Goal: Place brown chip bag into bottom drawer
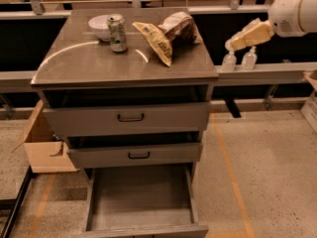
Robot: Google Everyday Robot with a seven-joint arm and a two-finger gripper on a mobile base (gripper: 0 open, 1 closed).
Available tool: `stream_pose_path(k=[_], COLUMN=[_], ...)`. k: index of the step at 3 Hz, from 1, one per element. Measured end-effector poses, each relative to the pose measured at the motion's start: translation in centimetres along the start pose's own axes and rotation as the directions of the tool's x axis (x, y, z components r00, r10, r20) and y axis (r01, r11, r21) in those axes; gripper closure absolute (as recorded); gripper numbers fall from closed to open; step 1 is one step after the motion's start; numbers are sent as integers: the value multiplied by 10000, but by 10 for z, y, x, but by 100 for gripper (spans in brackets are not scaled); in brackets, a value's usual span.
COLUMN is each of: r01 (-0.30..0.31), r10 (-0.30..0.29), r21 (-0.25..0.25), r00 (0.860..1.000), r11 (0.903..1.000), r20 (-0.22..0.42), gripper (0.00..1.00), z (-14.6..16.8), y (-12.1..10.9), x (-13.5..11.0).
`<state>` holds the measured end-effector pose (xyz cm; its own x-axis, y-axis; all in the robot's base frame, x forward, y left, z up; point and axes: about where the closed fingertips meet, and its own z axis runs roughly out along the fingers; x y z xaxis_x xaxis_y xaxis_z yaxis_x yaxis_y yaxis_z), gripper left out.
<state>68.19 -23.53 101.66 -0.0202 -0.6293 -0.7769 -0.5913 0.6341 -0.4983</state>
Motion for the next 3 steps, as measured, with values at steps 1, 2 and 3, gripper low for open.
stream_pose_path(k=[1, 2, 3], r01=[-92, -78, 573], r10=[66, 61, -596], r21=[507, 407, 416], r00=[9987, 9991, 9966], r11=[9987, 9991, 9975], r20=[511, 428, 561], gripper=[0, 0, 0], z=[15, 13, 23], y=[-15, -12, -16], x=[-22, -19, -14])
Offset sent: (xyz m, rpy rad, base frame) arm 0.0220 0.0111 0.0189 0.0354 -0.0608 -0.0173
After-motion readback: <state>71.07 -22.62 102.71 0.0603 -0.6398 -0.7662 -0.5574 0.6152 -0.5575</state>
